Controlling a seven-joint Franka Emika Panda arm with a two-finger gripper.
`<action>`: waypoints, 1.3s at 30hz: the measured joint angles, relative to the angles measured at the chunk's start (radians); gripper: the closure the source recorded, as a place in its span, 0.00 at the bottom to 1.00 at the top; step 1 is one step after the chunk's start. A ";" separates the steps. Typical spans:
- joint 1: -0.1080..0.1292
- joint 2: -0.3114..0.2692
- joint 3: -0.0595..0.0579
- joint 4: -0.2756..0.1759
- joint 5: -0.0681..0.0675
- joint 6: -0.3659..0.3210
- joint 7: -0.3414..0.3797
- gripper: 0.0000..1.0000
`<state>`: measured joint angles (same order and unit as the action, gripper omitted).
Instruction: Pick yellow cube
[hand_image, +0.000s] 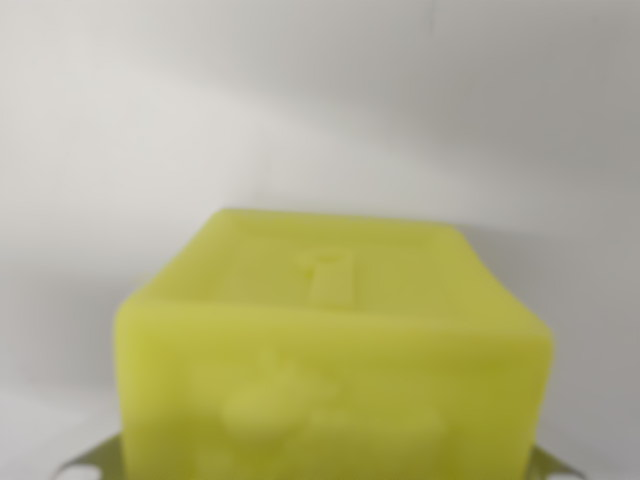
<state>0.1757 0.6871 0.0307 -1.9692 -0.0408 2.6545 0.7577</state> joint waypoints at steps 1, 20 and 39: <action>0.000 -0.003 0.000 -0.001 0.000 -0.002 0.000 1.00; 0.001 -0.108 0.000 -0.031 0.008 -0.077 -0.006 1.00; 0.002 -0.208 0.000 -0.045 0.016 -0.163 -0.012 1.00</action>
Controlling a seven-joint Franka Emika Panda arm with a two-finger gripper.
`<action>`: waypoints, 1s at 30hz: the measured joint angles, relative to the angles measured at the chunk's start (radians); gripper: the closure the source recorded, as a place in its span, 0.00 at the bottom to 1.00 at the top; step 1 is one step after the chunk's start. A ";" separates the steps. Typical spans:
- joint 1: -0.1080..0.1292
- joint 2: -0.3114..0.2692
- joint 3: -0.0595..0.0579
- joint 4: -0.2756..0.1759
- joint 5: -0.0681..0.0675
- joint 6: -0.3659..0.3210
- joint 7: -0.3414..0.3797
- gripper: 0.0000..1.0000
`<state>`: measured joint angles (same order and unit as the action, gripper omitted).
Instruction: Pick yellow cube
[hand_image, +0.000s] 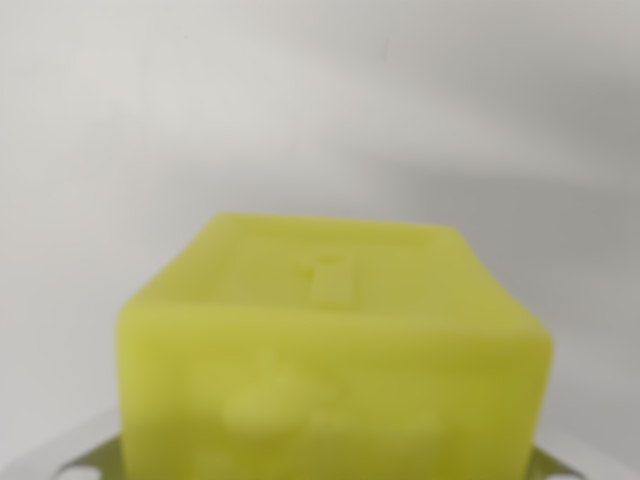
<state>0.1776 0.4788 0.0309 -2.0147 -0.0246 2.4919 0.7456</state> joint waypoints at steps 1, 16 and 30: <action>0.000 -0.005 0.000 0.000 0.000 -0.005 0.000 1.00; 0.001 -0.076 0.000 0.002 0.006 -0.078 -0.003 1.00; 0.001 -0.137 0.000 0.014 0.009 -0.151 -0.006 1.00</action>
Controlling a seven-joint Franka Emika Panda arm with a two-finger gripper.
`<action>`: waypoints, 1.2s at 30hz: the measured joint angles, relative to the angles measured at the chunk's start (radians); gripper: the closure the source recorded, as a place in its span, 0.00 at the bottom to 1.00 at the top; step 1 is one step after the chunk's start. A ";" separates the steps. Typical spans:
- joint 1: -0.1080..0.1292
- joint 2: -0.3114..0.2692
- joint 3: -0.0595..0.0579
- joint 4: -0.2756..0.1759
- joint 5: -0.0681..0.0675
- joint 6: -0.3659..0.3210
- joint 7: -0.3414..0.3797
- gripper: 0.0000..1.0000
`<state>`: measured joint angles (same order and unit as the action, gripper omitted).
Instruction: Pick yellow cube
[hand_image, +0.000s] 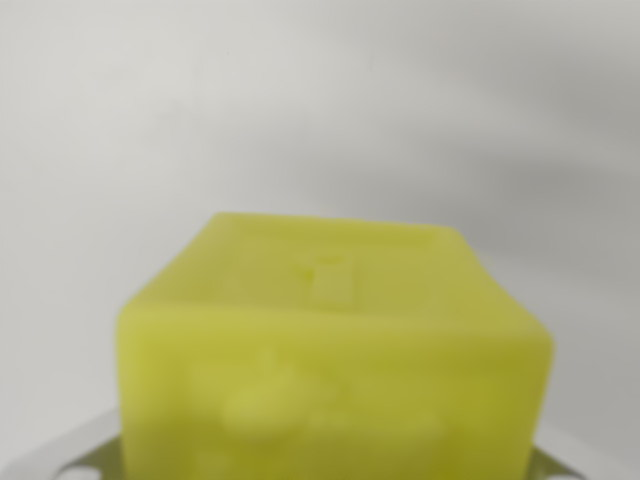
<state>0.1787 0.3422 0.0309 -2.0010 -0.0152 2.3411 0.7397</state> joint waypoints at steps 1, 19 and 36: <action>0.000 -0.004 0.000 0.001 0.000 -0.005 0.000 1.00; 0.000 -0.071 0.000 0.032 0.004 -0.103 -0.002 1.00; 0.000 -0.109 0.000 0.062 0.006 -0.171 -0.004 1.00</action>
